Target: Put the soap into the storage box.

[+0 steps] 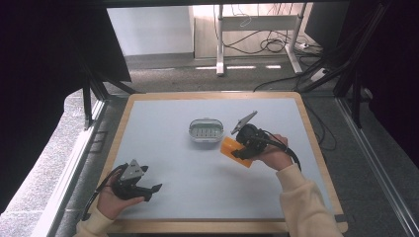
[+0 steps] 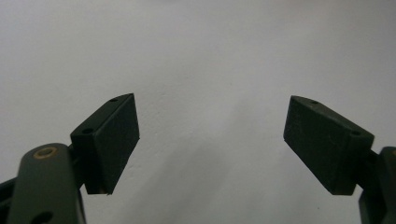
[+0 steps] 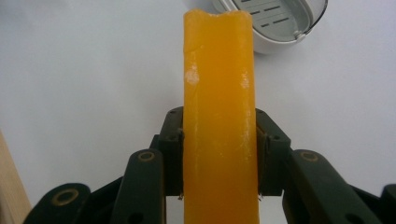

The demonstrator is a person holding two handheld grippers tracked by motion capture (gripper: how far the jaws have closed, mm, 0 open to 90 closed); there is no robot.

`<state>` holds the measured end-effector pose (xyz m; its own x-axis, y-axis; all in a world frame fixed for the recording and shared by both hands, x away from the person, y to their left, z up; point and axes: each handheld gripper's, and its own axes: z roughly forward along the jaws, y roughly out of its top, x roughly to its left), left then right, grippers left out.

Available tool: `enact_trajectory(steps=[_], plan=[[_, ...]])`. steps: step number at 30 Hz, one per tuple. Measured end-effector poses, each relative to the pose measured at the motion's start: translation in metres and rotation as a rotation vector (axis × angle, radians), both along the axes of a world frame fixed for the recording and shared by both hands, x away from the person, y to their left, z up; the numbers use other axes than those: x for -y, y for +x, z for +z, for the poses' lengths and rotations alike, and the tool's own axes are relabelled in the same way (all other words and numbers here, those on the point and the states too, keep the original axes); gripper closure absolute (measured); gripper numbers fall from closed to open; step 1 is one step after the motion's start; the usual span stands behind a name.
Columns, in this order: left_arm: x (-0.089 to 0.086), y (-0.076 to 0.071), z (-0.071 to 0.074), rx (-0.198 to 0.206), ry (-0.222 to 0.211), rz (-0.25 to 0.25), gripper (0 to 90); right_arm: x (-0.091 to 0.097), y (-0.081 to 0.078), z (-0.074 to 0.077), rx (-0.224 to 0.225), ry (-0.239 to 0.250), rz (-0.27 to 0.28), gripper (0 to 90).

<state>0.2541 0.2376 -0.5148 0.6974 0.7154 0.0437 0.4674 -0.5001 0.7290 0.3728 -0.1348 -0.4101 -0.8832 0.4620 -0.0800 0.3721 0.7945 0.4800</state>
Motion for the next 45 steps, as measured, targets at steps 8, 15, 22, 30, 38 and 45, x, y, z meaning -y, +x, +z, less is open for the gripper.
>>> enact_trajectory(steps=[8, 15, 22, 30, 38, 45], plan=[[-0.001, 0.000, 0.000, 0.002, -0.002, -0.001, 18.3, -0.003, 0.007, 0.003, 0.001, 0.027, -0.003, 61.8], [-0.001, 0.000, 0.000, 0.000, 0.004, -0.004, 18.3, -0.007, 0.014, 0.002, -0.005, 0.033, 0.002, 61.7], [-0.001, 0.000, 0.000, 0.000, 0.003, -0.005, 18.3, -0.008, 0.019, 0.006, -0.002, 0.063, 0.010, 61.7], [-0.001, 0.000, 0.000, 0.002, -0.004, -0.002, 18.3, -0.014, 0.026, 0.008, 0.001, 0.065, 0.021, 61.7], [-0.002, 0.000, 0.001, 0.002, -0.004, -0.001, 18.3, -0.022, 0.031, 0.009, 0.002, 0.068, 0.046, 61.8], [-0.002, 0.000, 0.001, 0.001, 0.001, -0.005, 18.3, -0.027, 0.038, 0.010, 0.000, 0.068, 0.042, 61.7]])
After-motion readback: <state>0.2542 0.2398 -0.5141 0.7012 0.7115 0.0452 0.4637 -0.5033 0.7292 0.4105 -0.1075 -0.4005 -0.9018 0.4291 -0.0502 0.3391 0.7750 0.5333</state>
